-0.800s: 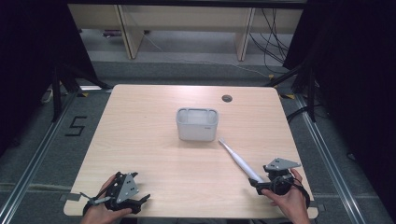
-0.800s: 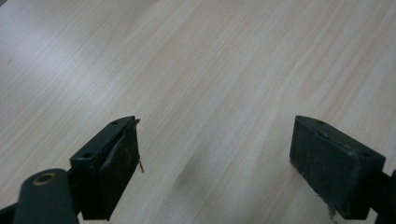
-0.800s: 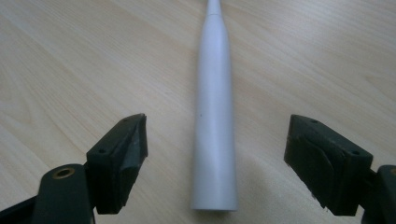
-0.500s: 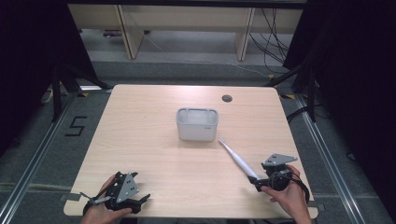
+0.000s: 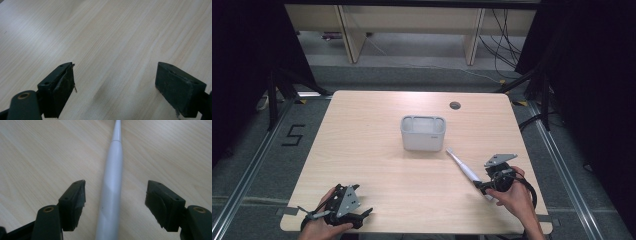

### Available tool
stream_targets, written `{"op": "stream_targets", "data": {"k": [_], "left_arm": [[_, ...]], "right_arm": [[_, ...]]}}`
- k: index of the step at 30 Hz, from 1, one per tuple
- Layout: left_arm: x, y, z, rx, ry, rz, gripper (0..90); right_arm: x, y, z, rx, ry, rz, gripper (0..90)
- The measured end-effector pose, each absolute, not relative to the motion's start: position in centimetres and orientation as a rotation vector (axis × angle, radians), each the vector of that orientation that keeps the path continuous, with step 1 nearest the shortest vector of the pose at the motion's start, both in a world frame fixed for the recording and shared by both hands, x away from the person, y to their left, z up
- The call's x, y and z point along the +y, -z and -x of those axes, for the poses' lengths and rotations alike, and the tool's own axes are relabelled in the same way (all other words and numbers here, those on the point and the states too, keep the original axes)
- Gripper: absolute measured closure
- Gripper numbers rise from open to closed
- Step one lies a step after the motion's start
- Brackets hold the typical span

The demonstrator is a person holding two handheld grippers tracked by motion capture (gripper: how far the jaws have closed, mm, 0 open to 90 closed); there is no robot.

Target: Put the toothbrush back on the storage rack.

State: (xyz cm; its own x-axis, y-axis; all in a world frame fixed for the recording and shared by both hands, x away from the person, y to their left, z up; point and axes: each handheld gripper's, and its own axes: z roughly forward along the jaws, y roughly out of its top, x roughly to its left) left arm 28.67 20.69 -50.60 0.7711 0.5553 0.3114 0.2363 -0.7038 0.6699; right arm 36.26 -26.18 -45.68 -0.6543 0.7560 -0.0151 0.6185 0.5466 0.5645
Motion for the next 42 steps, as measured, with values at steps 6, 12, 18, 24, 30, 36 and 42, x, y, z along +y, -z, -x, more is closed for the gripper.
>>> {"op": "stream_targets", "data": {"k": [6,12,18,24,30,36,42], "left_arm": [[20.6,50.7,-28.7,0.603,-0.683,-2.324,15.2],[20.7,50.7,-28.7,0.600,-0.662,-2.329,15.2],[20.7,50.7,-28.7,0.593,-0.666,-2.335,15.3],[20.7,50.7,-28.7,0.594,-0.662,-2.331,15.2],[20.7,50.7,-28.7,0.599,-0.662,-2.328,15.2],[20.7,50.6,-28.7,0.588,-0.657,-2.337,15.2],[20.7,50.6,-28.7,0.593,-0.652,-2.336,15.2]], "right_arm": [[-25.3,45.7,-37.6,2.547,-0.743,-1.115,39.5],[-24.7,45.6,-38.8,2.622,-0.656,-1.114,46.3],[-24.0,45.6,-39.7,2.670,-0.592,-1.177,49.2],[-23.5,45.9,-40.8,2.721,-0.542,-1.138,53.4],[-23.2,46.1,-41.5,2.755,-0.502,-1.135,54.6],[-22.9,46.5,-42.0,2.783,-0.452,-1.187,54.6],[-22.5,46.5,-42.6,2.817,-0.403,-1.165,56.7]]}}
